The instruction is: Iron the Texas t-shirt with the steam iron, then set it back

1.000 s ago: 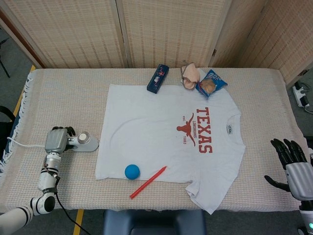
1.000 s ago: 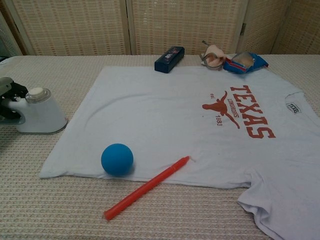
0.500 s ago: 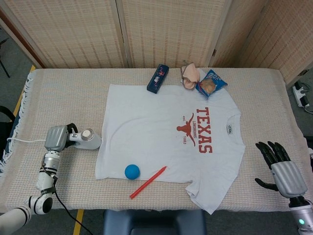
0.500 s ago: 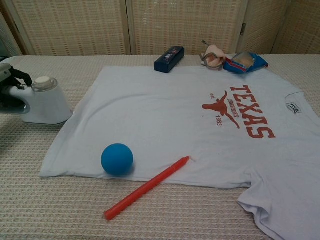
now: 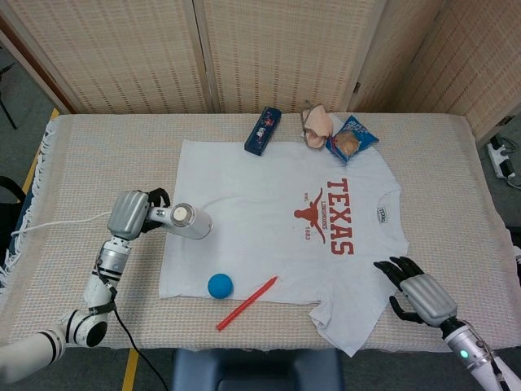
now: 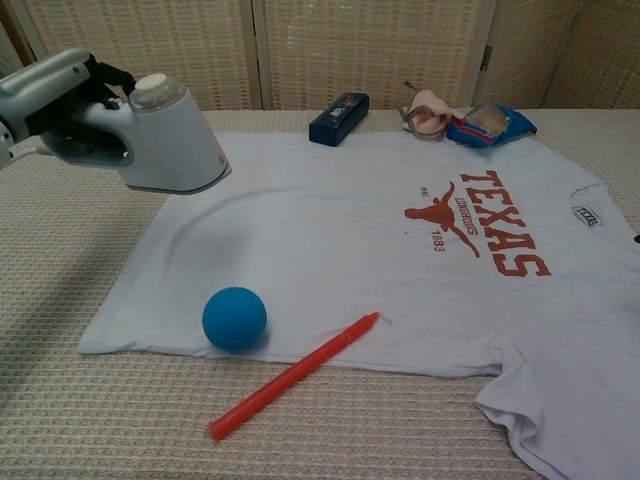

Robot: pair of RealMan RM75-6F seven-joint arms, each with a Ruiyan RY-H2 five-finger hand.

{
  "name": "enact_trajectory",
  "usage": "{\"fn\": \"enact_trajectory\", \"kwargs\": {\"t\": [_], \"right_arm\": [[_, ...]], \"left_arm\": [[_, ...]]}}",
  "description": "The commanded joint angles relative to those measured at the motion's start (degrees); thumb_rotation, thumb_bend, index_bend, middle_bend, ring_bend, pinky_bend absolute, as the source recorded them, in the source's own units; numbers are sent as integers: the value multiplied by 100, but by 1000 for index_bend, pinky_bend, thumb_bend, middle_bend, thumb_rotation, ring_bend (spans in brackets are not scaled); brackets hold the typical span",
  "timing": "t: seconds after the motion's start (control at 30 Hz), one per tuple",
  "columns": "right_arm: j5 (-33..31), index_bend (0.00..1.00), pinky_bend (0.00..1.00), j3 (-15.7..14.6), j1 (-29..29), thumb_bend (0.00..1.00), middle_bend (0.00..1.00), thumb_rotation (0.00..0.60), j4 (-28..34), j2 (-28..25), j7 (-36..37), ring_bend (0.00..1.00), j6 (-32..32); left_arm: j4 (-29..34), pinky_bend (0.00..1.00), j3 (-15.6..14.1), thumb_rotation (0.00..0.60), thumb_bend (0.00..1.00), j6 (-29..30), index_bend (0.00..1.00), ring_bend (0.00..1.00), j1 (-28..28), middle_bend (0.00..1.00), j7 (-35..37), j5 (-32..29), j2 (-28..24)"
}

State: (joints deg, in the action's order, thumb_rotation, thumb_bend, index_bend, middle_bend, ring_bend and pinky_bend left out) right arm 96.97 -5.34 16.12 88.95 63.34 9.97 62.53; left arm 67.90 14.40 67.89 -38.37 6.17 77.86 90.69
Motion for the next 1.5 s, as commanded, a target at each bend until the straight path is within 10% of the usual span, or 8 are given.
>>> {"fn": "enact_trajectory", "kwargs": {"t": [0.03, 0.9, 1.5], "right_arm": [[42, 0, 27, -109, 186, 756, 91, 451, -203, 180, 234, 0, -274], [-3, 0, 0, -336, 568, 811, 90, 411, -752, 833, 219, 0, -570], [-235, 0, 0, -367, 646, 813, 90, 415, -657, 858, -19, 0, -679]], "left_arm": [[126, 715, 74, 600, 282, -202, 842, 787, -260, 936, -295, 5, 201], [-2614, 715, -250, 600, 286, -683, 835, 777, -1331, 929, -1067, 285, 2428], [-4331, 715, -442, 600, 286, -579, 832, 768, -900, 919, -122, 292, 2463]]}}
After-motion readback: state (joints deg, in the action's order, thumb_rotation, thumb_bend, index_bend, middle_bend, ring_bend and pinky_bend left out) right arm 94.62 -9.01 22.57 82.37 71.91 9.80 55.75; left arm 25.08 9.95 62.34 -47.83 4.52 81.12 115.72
